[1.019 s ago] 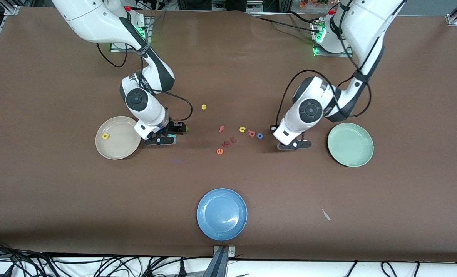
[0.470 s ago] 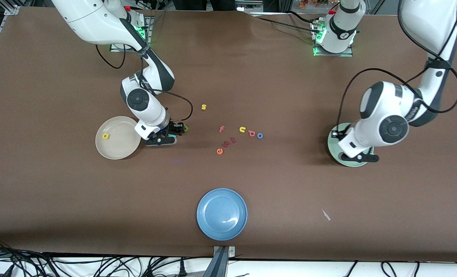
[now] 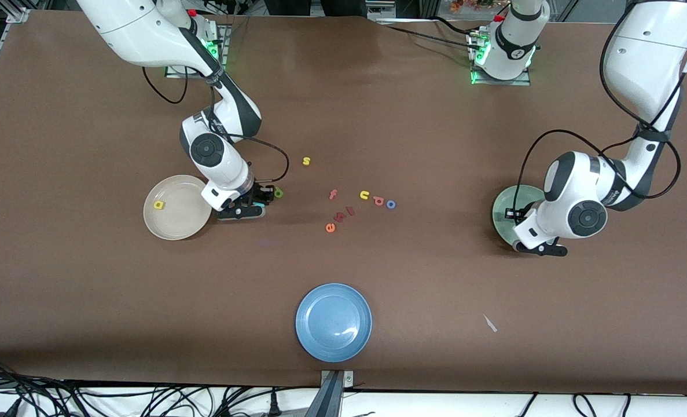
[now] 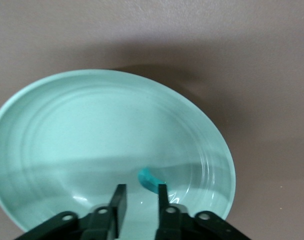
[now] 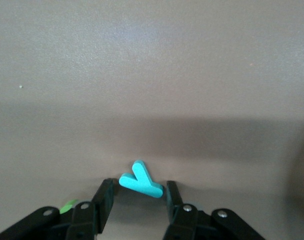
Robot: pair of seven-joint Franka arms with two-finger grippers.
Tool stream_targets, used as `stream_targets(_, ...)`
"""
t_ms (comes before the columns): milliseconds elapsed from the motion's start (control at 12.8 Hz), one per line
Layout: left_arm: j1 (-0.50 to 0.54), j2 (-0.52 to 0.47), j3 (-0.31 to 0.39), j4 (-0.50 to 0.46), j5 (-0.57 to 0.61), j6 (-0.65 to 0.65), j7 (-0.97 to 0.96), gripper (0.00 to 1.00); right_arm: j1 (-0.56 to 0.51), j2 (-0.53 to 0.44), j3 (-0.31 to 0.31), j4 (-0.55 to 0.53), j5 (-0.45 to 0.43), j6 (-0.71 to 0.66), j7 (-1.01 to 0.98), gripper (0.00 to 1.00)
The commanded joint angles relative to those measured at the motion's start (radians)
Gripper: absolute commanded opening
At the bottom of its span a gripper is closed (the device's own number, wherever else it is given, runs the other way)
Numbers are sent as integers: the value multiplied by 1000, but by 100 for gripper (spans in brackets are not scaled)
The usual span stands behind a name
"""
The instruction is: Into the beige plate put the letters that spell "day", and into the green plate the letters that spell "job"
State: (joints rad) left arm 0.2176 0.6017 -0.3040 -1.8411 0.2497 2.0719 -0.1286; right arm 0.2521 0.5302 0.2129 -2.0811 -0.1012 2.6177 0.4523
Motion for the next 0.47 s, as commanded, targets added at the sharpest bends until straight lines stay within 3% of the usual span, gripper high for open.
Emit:
stream_targets(0, 0, -48, -20, 11, 16, -19, -9, 100, 4, 7, -4, -8, -18, 21, -6, 43)
stream_targets(157, -11, -92, -88, 13, -9, -85, -138, 100, 4, 7, -4, -8, -20, 21, -6, 34)
stream_targets(392, -14, -103, -214, 14, -72, -107, -377, 100, 4, 7, -4, -7, -20, 21, -7, 31)
